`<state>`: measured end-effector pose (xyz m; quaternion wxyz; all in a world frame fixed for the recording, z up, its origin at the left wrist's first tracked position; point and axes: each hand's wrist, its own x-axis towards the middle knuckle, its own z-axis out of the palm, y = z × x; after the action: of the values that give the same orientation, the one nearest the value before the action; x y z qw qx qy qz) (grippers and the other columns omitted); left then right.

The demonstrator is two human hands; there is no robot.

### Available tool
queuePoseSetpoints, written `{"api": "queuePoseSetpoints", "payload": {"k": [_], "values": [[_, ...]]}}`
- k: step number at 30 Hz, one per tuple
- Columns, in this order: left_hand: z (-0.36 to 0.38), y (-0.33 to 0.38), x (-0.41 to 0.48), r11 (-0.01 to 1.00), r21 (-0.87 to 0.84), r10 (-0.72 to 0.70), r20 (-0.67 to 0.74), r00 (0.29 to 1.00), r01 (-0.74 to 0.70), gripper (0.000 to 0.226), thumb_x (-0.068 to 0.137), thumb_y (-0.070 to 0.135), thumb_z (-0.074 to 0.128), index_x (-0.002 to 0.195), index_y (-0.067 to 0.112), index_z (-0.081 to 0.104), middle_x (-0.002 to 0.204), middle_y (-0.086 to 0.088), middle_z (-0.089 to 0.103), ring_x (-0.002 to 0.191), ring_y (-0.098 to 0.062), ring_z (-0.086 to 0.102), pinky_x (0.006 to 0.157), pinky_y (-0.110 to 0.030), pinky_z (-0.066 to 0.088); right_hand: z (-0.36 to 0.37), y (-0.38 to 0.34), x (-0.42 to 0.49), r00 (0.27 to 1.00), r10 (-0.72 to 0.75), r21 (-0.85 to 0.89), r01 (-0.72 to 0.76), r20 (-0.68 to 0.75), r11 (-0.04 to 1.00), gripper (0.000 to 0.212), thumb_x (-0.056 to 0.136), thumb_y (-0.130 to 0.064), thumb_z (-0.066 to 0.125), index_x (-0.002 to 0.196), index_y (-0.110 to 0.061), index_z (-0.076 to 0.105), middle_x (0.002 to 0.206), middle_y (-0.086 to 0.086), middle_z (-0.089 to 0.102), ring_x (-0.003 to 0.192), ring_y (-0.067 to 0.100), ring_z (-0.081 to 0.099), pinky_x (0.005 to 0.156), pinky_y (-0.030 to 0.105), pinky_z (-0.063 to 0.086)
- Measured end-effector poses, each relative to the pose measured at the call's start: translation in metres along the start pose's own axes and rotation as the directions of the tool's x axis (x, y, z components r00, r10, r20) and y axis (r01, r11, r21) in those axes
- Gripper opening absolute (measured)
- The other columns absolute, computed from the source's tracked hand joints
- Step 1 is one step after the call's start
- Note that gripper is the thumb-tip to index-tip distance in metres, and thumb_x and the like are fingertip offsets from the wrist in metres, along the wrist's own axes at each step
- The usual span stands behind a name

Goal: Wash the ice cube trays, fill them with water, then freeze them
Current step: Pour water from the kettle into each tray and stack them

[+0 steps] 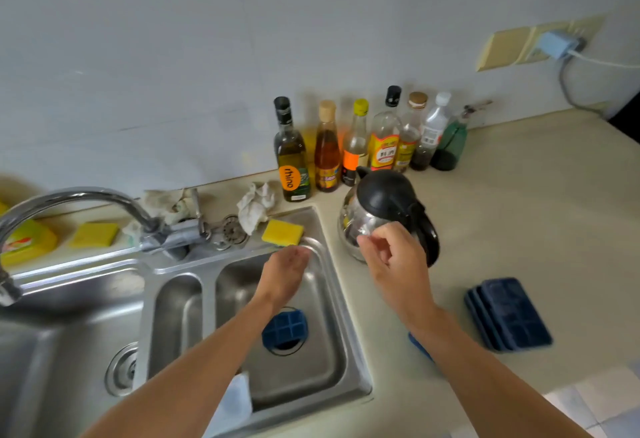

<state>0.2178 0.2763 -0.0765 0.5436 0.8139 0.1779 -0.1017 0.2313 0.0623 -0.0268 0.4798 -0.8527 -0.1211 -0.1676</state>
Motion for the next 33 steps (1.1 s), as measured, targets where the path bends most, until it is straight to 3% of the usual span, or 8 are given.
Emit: {"api": "queuePoseSetpoints", "payload": {"k": [3,7,15,19,24,27,30,33], "values": [[-0.043,-0.044,-0.026,0.996,0.039,-0.083,-0.091,0.992,0.086,0.017,0.098,0.032,0.057,0.092,0.024,0.071,0.084,0.001,0.072,0.081,-0.018,0.068,0.081,-0.044,0.059,0.04,-0.023,-0.026,0.953,0.108,-0.04,-0.1,0.282,0.994,0.022,0.096,-0.036,0.065,0.084,-0.019,0.059,0.075,-0.009,0.056,0.069,0.007,0.055,0.064,0.022,0.045],[-0.099,-0.112,-0.066,0.962,0.138,-0.211,-0.178,0.961,0.236,0.023,0.099,0.029,0.058,0.079,0.022,0.067,0.071,-0.001,0.071,0.069,-0.019,0.068,0.071,-0.036,0.057,0.1,-0.043,-0.081,0.791,0.246,-0.213,-0.149,0.56,0.966,0.025,0.096,-0.04,0.062,0.081,-0.021,0.058,0.074,-0.004,0.061,0.07,0.013,0.057,0.063,0.029,0.044],[-0.147,-0.205,-0.138,0.874,0.298,-0.353,-0.152,0.923,0.383,0.017,0.094,0.022,0.063,0.078,0.021,0.059,0.071,0.002,0.063,0.076,-0.024,0.063,0.068,-0.03,0.047,0.179,-0.052,-0.181,0.512,0.47,-0.464,-0.15,0.719,0.873,0.028,0.097,-0.039,0.058,0.077,-0.021,0.051,0.066,-0.006,0.053,0.057,0.012,0.047,0.052,0.028,0.032],[-0.138,-0.216,-0.157,0.858,0.364,-0.359,-0.076,0.93,0.361,0.007,0.097,0.029,0.06,0.093,0.026,0.065,0.092,0.0,0.07,0.088,-0.02,0.064,0.079,-0.028,0.051,0.185,-0.05,-0.199,0.532,0.533,-0.531,-0.173,0.659,0.829,0.022,0.099,-0.037,0.061,0.084,-0.023,0.053,0.075,-0.003,0.06,0.063,0.009,0.054,0.053,0.025,0.035],[-0.119,-0.216,-0.171,0.88,0.31,-0.348,-0.092,0.933,0.359,0.037,0.1,0.027,0.058,0.133,0.011,0.062,0.122,-0.008,0.07,0.105,-0.024,0.066,0.083,-0.025,0.048,0.184,-0.051,-0.206,0.512,0.524,-0.535,-0.143,0.68,0.833,0.021,0.098,-0.035,0.062,0.095,-0.015,0.059,0.082,0.002,0.063,0.072,0.015,0.059,0.059,0.028,0.042],[-0.112,-0.208,-0.177,0.893,0.256,-0.34,-0.156,0.927,0.371,0.036,0.1,0.024,0.057,0.133,0.01,0.06,0.116,-0.009,0.07,0.097,-0.023,0.068,0.083,-0.029,0.053,0.179,-0.053,-0.208,0.526,0.5,-0.502,-0.152,0.688,0.851,0.02,0.099,-0.034,0.062,0.094,-0.015,0.059,0.083,0.001,0.063,0.073,0.015,0.06,0.061,0.029,0.047],[-0.107,-0.196,-0.182,0.911,0.202,-0.313,-0.226,0.922,0.359,0.026,0.099,0.021,0.058,0.122,0.011,0.061,0.099,-0.005,0.071,0.088,-0.021,0.068,0.078,-0.032,0.056,0.167,-0.052,-0.203,0.539,0.477,-0.437,-0.209,0.695,0.875,0.02,0.099,-0.03,0.061,0.1,-0.01,0.063,0.092,0.006,0.069,0.086,0.022,0.066,0.08,0.041,0.057],[-0.1,-0.178,-0.183,0.929,0.092,-0.326,-0.251,0.911,0.358,0.015,0.097,0.015,0.061,0.112,0.012,0.061,0.087,-0.003,0.072,0.078,-0.021,0.07,0.073,-0.039,0.061,0.146,-0.049,-0.196,0.548,0.464,-0.374,-0.274,0.696,0.886,0.015,0.1,-0.027,0.061,0.102,-0.013,0.062,0.094,0.002,0.069,0.087,0.016,0.065,0.078,0.034,0.055]]}}
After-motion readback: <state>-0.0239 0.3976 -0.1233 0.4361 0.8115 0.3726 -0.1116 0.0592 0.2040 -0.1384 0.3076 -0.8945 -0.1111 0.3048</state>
